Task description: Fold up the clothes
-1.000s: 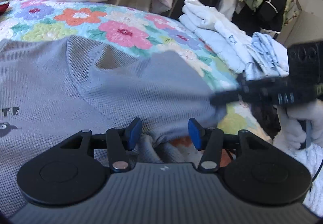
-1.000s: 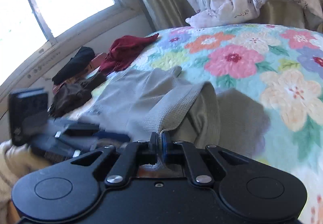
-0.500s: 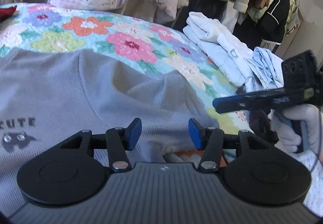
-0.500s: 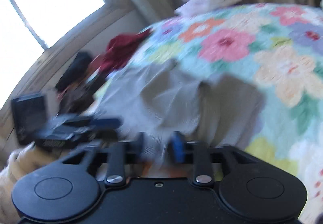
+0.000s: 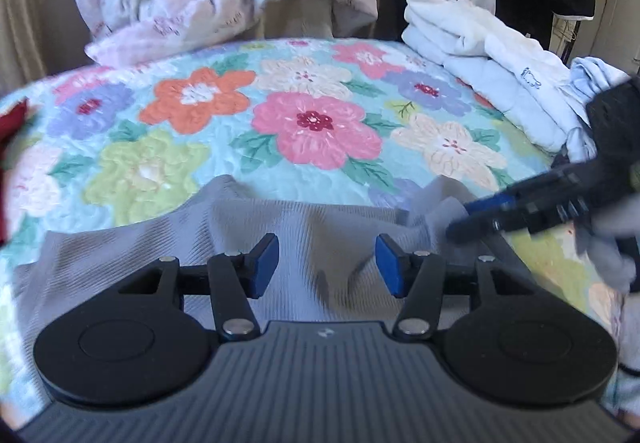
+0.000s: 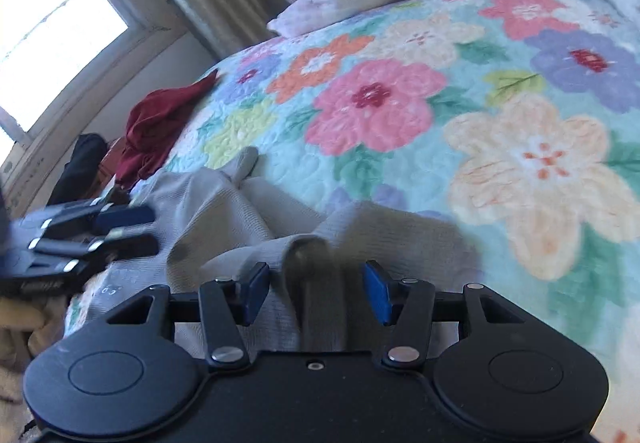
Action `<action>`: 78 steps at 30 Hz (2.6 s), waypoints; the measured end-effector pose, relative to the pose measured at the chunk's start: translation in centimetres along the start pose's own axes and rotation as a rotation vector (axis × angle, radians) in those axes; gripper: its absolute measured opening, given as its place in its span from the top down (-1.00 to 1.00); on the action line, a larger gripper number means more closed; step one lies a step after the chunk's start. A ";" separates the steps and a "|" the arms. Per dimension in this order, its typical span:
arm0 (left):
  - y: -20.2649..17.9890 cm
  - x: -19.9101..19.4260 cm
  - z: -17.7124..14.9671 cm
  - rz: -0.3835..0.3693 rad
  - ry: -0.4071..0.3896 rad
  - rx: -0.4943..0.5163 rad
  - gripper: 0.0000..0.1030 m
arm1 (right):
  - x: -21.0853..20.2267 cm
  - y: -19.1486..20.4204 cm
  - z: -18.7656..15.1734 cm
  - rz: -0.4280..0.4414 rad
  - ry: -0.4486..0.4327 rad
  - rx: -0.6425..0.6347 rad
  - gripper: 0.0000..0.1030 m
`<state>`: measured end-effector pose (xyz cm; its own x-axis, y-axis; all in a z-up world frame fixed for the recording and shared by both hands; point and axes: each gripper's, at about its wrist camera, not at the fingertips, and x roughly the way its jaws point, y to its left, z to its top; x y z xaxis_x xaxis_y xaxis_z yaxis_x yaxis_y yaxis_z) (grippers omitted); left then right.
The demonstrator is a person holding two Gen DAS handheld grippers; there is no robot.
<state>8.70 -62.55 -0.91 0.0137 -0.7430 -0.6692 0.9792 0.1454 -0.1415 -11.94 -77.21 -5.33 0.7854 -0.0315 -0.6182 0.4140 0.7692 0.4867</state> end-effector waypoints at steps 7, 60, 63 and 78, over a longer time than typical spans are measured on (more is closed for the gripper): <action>-0.5 2.8 0.6 0.005 0.043 0.050 -0.29 | -3.7 3.5 -2.3 0.071 -0.060 -0.244 0.91; -6.7 -9.6 -11.7 0.043 -0.062 -0.072 -0.10 | -6.4 3.9 -7.6 -0.245 -0.019 -0.098 0.90; -8.1 -8.1 -11.6 0.008 -0.029 -0.062 -0.12 | -5.7 3.8 -7.5 -0.326 0.022 -0.098 0.83; -11.5 -6.3 -12.3 0.101 -0.048 0.063 0.71 | -7.9 -1.0 -10.2 -0.038 -0.055 0.460 -0.19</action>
<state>-5.13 -51.52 -4.03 0.1208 -0.7576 -0.6415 0.9831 0.1808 -0.0284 -23.29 -71.20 -7.26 0.7839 -0.0974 -0.6131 0.5942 0.4040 0.6955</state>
